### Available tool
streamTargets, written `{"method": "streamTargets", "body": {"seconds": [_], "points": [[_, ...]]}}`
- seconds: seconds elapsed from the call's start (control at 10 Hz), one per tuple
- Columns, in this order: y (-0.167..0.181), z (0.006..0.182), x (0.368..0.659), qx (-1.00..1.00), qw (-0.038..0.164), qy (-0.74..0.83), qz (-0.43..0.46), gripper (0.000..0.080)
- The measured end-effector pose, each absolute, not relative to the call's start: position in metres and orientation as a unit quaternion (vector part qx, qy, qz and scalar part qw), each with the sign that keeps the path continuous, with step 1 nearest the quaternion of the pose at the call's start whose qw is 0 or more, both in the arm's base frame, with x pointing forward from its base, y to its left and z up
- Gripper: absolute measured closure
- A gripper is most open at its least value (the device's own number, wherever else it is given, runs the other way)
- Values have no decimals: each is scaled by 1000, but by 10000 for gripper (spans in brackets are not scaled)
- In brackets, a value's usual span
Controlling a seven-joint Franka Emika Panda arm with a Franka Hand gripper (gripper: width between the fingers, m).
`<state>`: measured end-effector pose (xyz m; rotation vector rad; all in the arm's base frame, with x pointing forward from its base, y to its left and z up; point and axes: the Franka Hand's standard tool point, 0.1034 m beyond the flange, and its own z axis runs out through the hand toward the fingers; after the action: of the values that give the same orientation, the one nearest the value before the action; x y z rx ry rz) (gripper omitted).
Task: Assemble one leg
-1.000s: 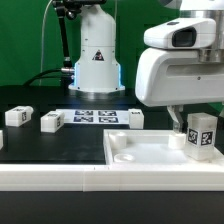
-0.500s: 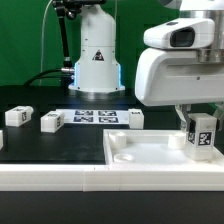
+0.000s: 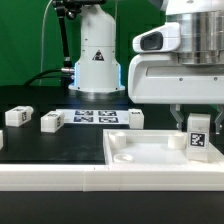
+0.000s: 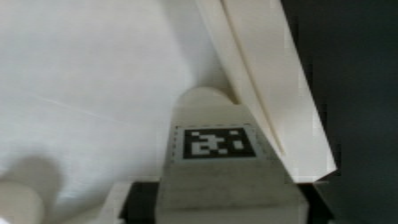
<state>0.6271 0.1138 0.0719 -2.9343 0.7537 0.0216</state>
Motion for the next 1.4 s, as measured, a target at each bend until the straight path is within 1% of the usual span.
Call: {"method": "streamTargets", "body": {"seconds": [0.1,0.2,0.3,0.8,0.9,1.0,1.1,1.2,1.3,1.4], "points": [[114,72,627,-954,60,292,8,509],[116,71,626,-926,62,372,9,509],[118,71,624,-900,57,431,14,509],[116,71,625,-844,61,532,26,509],[116,71,625,-845,61,531,26,509],[116,71,625,-856,61,512,25,320],[114,73,622,-879,55,472,45,209],[115,76,626,-885,56,460,42,209],[117,76,625,-919,45,390,35,162],[119,77,624,-941,36,334,29,153]]}}
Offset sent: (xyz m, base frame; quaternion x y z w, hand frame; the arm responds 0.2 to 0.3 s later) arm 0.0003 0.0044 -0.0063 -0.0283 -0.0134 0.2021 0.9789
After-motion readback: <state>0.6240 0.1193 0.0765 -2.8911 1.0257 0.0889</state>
